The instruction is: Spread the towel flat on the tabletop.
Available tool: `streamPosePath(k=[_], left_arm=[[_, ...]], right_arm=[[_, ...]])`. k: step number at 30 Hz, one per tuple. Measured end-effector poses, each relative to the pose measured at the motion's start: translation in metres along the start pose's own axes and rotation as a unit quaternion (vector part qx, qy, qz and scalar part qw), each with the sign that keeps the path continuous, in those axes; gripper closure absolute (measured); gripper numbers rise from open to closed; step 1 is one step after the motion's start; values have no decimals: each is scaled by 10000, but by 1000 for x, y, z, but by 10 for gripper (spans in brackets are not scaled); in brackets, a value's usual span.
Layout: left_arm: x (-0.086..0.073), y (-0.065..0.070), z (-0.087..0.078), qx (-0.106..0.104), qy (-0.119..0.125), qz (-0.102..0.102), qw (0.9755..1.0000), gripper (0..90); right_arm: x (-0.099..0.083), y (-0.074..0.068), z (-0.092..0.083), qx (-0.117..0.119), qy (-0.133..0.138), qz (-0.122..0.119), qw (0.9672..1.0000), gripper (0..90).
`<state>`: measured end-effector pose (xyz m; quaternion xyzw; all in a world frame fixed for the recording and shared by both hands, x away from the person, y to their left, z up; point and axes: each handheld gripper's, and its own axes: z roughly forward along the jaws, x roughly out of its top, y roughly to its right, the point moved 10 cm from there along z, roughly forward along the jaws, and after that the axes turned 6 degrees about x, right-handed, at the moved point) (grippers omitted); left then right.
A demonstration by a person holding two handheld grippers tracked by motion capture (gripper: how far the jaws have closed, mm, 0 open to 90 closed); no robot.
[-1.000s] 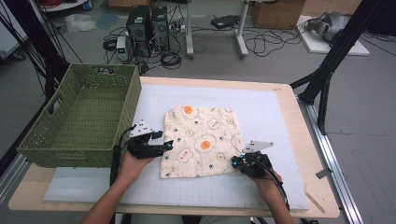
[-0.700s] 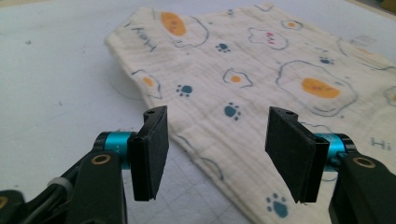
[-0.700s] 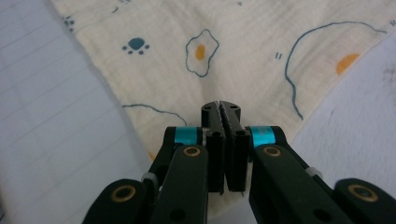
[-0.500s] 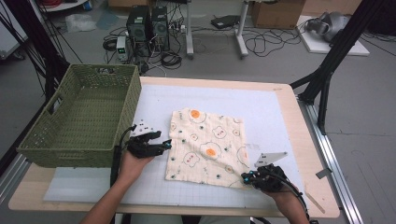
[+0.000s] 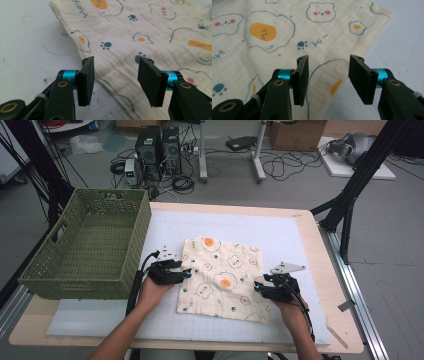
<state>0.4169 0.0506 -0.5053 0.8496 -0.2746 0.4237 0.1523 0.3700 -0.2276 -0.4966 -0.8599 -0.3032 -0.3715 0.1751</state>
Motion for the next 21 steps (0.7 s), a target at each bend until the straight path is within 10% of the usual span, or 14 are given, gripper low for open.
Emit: streamPosePath(k=[6,11,21], left_arm=[[-3,5,7,145,-204,426,9988,524],[-5,18,3,-73,-278,712,9971,833],[-11,16,-6,-345,-426,301,9980,856]], right_arm=[[0,5,5,0,30,106,9999,490],[-8,2,16,39,-178,104,9998,519],[-13,-2,10,175,-264,14,9995,864]])
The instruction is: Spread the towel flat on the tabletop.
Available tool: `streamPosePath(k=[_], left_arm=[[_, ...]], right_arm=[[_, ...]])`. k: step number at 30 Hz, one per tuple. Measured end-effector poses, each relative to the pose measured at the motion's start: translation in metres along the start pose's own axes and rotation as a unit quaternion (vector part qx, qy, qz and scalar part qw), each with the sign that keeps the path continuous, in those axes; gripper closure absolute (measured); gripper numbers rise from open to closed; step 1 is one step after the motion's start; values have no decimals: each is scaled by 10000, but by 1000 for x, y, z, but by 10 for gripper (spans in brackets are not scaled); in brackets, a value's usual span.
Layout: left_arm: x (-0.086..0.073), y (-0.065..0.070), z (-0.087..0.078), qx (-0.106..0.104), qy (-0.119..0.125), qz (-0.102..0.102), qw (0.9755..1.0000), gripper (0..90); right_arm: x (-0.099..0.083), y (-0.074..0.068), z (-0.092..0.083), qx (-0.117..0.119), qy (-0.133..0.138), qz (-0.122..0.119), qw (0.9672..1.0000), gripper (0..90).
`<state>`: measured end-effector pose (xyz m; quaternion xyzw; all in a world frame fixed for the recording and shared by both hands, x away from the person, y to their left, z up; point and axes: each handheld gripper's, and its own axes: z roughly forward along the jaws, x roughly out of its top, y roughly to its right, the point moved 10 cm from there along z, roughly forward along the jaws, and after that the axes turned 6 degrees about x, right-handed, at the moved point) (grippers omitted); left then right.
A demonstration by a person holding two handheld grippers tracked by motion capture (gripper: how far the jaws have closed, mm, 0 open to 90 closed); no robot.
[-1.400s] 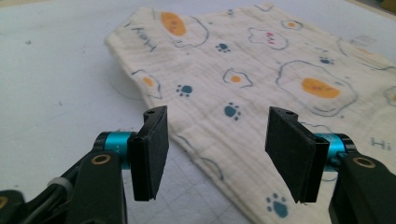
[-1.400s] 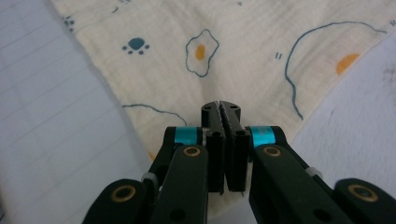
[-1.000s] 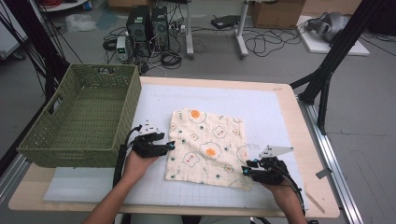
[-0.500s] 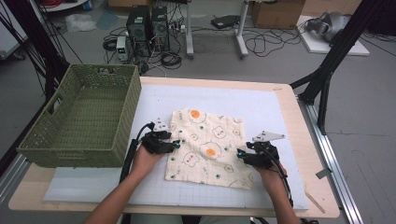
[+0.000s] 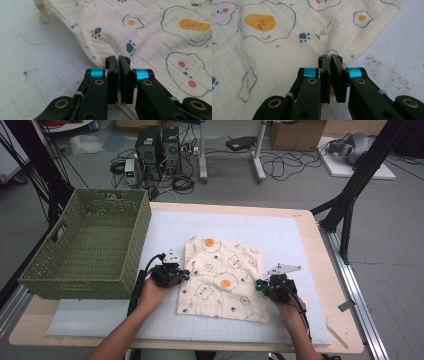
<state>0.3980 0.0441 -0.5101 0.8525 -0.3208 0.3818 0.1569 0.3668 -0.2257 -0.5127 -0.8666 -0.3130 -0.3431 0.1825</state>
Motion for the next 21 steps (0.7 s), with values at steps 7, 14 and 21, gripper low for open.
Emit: streamPosePath(k=[7,14,21], left_arm=[[-9,10,-12,-152,-65,-11,9999,860],[-13,14,-20,-366,95,-213,9991,800],[1,-8,-18,76,391,-724,9966,494]], right_arm=[[-6,-12,-7,117,-182,-125,9997,865],[-11,-18,-12,282,-305,-108,9991,824],[6,-15,-19,211,258,-119,9994,623]])
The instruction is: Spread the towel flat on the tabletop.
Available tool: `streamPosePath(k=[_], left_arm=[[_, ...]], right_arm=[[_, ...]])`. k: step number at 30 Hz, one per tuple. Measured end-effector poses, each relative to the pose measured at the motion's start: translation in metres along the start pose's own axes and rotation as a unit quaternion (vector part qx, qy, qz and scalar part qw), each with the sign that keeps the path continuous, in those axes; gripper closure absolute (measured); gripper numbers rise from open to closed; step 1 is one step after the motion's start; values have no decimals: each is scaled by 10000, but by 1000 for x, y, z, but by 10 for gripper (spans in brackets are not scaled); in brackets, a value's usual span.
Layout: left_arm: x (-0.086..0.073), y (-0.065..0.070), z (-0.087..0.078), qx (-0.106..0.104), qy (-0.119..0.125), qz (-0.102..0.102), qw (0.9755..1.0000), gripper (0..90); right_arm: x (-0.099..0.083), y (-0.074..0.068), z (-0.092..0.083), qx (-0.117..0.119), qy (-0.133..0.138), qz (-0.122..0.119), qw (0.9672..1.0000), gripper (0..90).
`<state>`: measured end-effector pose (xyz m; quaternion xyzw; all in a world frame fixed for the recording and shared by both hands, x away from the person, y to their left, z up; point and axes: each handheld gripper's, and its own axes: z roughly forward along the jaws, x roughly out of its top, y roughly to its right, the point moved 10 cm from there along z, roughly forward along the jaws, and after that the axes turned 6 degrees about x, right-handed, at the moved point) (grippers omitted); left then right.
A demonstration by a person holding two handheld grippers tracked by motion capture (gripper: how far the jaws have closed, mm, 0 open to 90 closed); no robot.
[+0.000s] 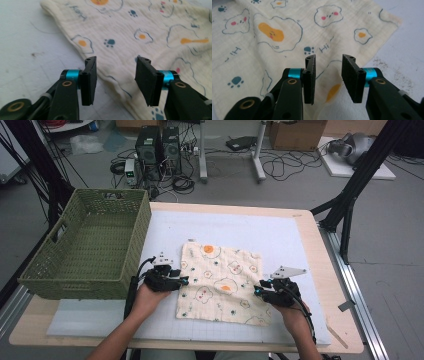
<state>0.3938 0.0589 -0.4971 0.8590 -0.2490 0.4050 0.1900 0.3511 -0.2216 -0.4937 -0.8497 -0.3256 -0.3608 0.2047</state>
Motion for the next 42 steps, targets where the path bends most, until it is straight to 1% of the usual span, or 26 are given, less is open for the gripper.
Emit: streamPosePath(k=[2,4,8,10,12,15,17,18,20,21,22,23,24,27,31,32,33,34,35,36,37,38,39,40,41,42], left_arm=[[9,-6,-1,87,81,-109,9999,479],[18,-12,-2,212,195,-108,9995,482],[43,-25,-1,385,521,-265,9975,485],[55,-34,2,480,557,-296,9969,489],[64,-40,7,478,630,-396,9961,490],[72,-46,20,491,558,-446,9962,502],[78,-52,30,581,473,-423,9963,508],[81,-54,36,603,402,-474,9962,514],[84,-58,45,717,291,-377,9963,522],[86,-59,49,769,310,-335,9960,526],[85,-60,55,784,182,-280,9964,535],[81,-61,62,830,-39,-133,9965,530],[79,-62,67,903,-149,-48,9958,529],[75,-64,77,998,-259,-45,9947,515],[63,-66,90,1112,-542,100,9923,529],[63,-66,90,1141,-475,141,9922,551],[63,-65,90,1099,-476,193,9926,627],[64,-67,89,1224,-498,328,9907,744],[65,-68,88,1330,-483,382,9892,839],[66,-72,87,1483,-447,389,9872,841],[69,-78,84,1598,-353,312,9860,845],[71,-80,82,1638,-274,226,9859,845],[73,-82,81,1577,-151,114,9873,840],[73,-82,81,1516,-110,34,9884,791],[73,-82,81,1490,-118,-7,9888,657],[71,-82,81,1478,-167,-8,9889,562]], right_arm=[[2,2,-1,-52,56,-20,10000,600],[2,3,-2,-75,91,0,9999,589],[7,7,-3,-117,225,34,9997,569],[9,9,-2,-131,278,64,9995,552],[9,10,-2,-160,275,76,9995,523],[10,10,0,-166,280,71,9994,516],[11,9,1,-145,281,48,9995,516],[11,9,1,-141,283,40,9995,515],[11,8,1,-118,285,17,9995,514],[12,8,1,-125,297,22,9995,514],[13,8,1,-120,312,32,9994,513],[13,9,1,-131,332,20,9994,513],[13,9,0,-134,342,49,9993,511],[14,12,-1,-151,393,65,9991,509],[14,13,0,-141,402,103,9990,510],[14,14,1,-144,395,106,9991,510],[15,15,2,-150,375,100,9991,510],[15,15,3,-144,368,92,9992,510],[15,15,6,-145,344,81,9993,510],[15,16,7,-156,316,67,9994,510],[15,16,9,-176,272,39,9995,511],[15,18,12,-201,239,5,9995,511],[16,18,13,-212,207,4,9996,511],[17,20,16,-243,171,-17,9996,511],[18,23,17,-295,161,-49,9994,511],[19,26,18,-331,150,-55,9993,512]])
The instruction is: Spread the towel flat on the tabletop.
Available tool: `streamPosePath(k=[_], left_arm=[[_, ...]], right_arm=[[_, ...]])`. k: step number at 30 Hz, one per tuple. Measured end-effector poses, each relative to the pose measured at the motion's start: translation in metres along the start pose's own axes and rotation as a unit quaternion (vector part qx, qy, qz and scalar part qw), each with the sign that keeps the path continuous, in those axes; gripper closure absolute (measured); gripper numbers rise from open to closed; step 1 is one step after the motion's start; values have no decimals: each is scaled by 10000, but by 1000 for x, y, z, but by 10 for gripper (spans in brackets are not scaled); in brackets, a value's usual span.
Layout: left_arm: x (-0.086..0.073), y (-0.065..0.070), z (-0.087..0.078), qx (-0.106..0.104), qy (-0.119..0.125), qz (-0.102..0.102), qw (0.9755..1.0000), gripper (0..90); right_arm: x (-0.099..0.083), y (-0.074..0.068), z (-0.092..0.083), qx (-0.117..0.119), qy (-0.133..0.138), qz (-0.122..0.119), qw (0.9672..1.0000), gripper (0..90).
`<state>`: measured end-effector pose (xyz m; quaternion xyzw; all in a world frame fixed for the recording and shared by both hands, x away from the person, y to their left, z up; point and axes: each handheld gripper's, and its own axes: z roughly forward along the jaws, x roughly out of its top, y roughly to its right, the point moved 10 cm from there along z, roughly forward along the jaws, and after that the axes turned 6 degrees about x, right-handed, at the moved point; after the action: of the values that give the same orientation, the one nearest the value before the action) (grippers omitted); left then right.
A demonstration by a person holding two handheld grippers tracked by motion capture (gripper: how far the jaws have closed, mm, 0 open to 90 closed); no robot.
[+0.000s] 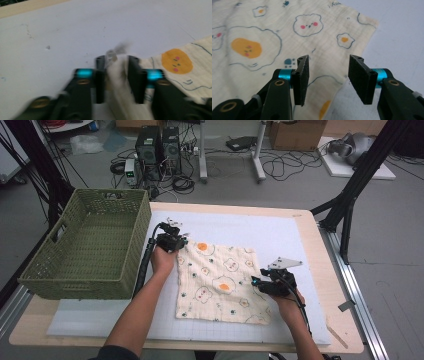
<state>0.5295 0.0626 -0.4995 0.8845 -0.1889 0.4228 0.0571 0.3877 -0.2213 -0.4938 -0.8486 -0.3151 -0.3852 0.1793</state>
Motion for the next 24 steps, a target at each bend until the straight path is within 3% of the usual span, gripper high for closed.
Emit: streamPosePath(k=[6,7,9,12,15,16,17,18,20,21,24], left_arm=[[-7,6,-2,-301,-204,-153,9992,477],[-9,8,-2,-384,-195,-168,9989,487],[-11,7,-5,-346,-21,-225,9991,546],[-17,4,-7,-471,-55,-443,9979,539],[-19,4,-9,-513,-135,-318,9981,529],[-20,4,-9,-512,-161,-277,9982,531],[-20,4,-9,-472,-169,-240,9985,533],[-20,4,-9,-418,-169,-149,9989,581],[-21,3,-11,-492,-200,-39,9986,773],[-21,4,-11,-546,-205,-45,9983,855],[-17,4,-12,-491,-84,50,9987,864]], right_arm=[[18,39,18,-272,59,385,9989,529],[20,43,22,-287,29,414,9987,533],[28,53,34,-359,11,459,9983,536],[35,58,49,-354,-106,460,9983,525],[40,63,64,-408,-185,410,9982,518],[38,68,69,-483,-301,439,9974,516],[38,70,72,-414,-205,595,9972,547],[38,74,71,-408,-125,774,9961,619],[38,77,71,-387,-64,811,9959,800],[39,76,71,-197,-54,743,9970,869],[41,77,71,-305,-179,324,9989,879]])
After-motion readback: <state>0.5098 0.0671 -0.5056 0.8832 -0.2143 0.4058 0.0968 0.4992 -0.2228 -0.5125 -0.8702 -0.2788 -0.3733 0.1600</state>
